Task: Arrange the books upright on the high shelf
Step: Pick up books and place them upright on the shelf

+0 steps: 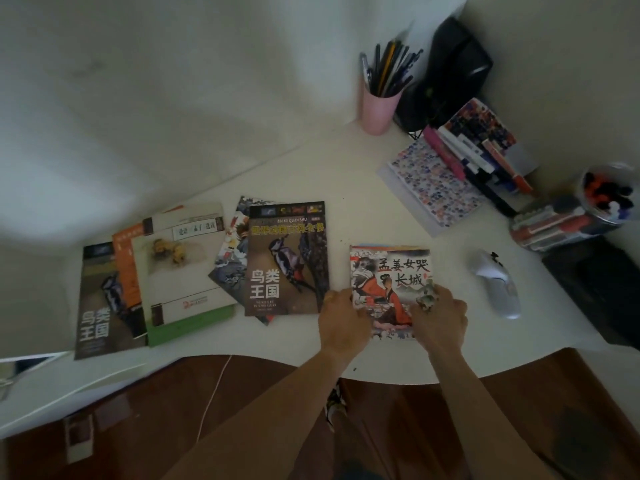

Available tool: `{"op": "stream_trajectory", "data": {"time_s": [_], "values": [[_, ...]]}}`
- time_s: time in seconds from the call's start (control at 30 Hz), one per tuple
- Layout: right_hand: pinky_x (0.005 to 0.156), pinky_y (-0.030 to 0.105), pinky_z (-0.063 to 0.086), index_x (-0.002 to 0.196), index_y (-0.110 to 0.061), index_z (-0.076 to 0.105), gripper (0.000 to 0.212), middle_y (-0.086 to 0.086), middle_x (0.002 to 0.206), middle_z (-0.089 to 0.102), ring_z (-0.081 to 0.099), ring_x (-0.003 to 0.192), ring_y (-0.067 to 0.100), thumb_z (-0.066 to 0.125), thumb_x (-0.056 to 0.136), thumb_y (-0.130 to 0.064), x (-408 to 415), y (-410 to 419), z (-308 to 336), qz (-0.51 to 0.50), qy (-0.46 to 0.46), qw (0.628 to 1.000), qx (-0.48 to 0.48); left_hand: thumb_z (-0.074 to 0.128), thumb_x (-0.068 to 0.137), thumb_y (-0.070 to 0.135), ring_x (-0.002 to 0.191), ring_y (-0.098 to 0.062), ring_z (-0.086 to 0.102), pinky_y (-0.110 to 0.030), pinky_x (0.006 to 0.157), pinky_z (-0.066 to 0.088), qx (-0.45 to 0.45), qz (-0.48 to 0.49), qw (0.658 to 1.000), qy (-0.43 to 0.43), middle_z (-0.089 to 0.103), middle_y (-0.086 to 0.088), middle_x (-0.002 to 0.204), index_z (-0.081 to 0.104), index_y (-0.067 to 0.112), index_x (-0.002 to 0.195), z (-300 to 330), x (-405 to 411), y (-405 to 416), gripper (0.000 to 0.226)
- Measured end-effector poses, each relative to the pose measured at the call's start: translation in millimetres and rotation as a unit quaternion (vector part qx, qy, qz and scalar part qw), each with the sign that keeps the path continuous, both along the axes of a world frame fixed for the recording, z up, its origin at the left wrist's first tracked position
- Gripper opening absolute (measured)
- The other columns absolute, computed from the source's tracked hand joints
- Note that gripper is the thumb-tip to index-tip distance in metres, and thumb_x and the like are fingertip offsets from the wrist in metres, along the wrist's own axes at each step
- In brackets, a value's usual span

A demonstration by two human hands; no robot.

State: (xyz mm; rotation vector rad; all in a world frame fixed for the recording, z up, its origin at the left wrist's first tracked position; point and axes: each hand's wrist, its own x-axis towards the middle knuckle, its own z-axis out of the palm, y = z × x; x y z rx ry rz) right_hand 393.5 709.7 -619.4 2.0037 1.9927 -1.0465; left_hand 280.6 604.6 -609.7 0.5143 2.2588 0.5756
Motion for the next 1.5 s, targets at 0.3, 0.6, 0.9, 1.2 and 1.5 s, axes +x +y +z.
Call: {"op": "stream_trajectory", "data": {"time_s": [0.3, 0.6, 0.9, 1.2, 1.5], "values": [[0.105, 0.045, 0.045, 0.144, -0.011, 0.047, 0.050, 0.012, 0.138, 0.053, 0.052, 0.127, 0.031, 0.061, 0.099, -0.028, -117.4, -50.8, 29.0, 0.185, 0.182, 0.964, 0.066, 0.060, 0.097, 0.022, 0.132, -0.033, 0.044, -0.043, 0.106, 0.039, 0.013, 0.184, 0.971, 0.152, 0.050, -0.013, 0.140, 0.052, 0.014, 0.138, 5.3, -94.8, -55.3, 0.042], [0.093, 0.046, 0.049, 0.147, -0.001, 0.022, 0.089, 0.028, 0.144, 0.031, 0.038, 0.130, 0.045, 0.065, 0.091, -0.054, -195.3, -91.7, 0.9, 0.157, -0.002, 0.987, 0.033, 0.069, 0.089, 0.040, 0.127, -0.037, 0.038, -0.047, 0.101, 0.041, -0.098, 0.140, 0.969, 0.179, 0.043, -0.019, 0.139, 0.040, 0.009, 0.145, -4.3, -172.6, -100.2, 0.070], [0.072, 0.043, 0.060, 0.111, -0.008, 0.056, 0.093, 0.017, 0.104, 0.064, 0.065, 0.089, 0.034, 0.064, 0.056, -0.082, -189.1, -76.8, -27.7, 0.043, 0.082, 0.995, -0.032, 0.059, 0.099, 0.032, 0.094, -0.027, 0.056, -0.030, 0.076, 0.037, -0.007, 0.165, 0.985, 0.048, 0.056, -0.009, 0.106, 0.060, 0.011, 0.111, -9.9, -175.3, -106.5, 0.024], [0.091, 0.044, 0.053, 0.114, -0.015, 0.062, 0.035, 0.004, 0.101, 0.060, 0.061, 0.098, 0.029, 0.081, 0.086, -0.023, -175.4, -67.9, 3.1, -0.045, 0.235, 0.969, -0.059, 0.050, 0.106, 0.030, 0.088, -0.015, 0.058, -0.026, 0.069, 0.041, 0.053, 0.158, 0.986, 0.024, 0.065, 0.002, 0.103, 0.060, 0.016, 0.119, 0.6, -166.5, -116.7, 0.022], [0.075, 0.038, 0.040, 0.130, -0.012, 0.054, 0.030, 0.005, 0.103, 0.057, 0.050, 0.085, 0.025, 0.060, 0.101, -0.015, -134.1, -37.8, 22.9, -0.006, 0.227, 0.971, 0.074, 0.052, 0.103, 0.009, 0.087, -0.018, 0.061, -0.017, 0.073, 0.051, 0.067, 0.216, 0.972, 0.067, 0.066, 0.000, 0.097, 0.069, 0.011, 0.114, -12.4, -160.1, -124.2, 0.021]]}}
